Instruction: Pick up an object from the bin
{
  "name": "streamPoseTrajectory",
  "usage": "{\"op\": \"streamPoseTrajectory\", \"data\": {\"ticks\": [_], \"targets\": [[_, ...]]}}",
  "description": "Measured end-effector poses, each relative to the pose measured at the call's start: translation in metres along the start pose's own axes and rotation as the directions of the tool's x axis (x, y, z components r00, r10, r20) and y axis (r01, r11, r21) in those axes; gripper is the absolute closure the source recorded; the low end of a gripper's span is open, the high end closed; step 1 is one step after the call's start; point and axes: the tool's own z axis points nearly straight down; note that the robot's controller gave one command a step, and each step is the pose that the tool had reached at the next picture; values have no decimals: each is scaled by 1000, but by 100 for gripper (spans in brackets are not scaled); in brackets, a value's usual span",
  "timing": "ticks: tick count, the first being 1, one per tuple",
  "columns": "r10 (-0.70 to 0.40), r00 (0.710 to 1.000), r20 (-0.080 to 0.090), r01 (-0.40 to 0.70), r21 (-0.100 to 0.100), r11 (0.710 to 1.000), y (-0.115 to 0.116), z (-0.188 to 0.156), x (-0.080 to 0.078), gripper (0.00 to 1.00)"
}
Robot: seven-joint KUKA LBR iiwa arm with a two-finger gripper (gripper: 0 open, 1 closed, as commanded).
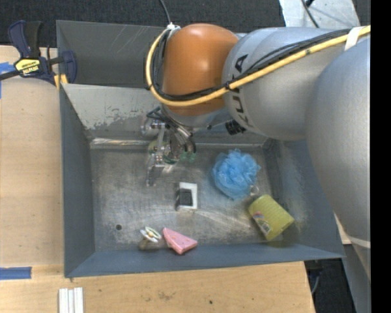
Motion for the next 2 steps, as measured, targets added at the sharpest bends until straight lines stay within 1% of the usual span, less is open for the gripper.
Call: {"op": "streamPoseTrajectory", "data": {"ticks": [1, 2], "targets": [[0, 1000, 6, 0, -2, 1000, 0, -3, -2, 0], [8, 1000, 13, -8, -4, 1000, -39, 47, -18, 0]]}}
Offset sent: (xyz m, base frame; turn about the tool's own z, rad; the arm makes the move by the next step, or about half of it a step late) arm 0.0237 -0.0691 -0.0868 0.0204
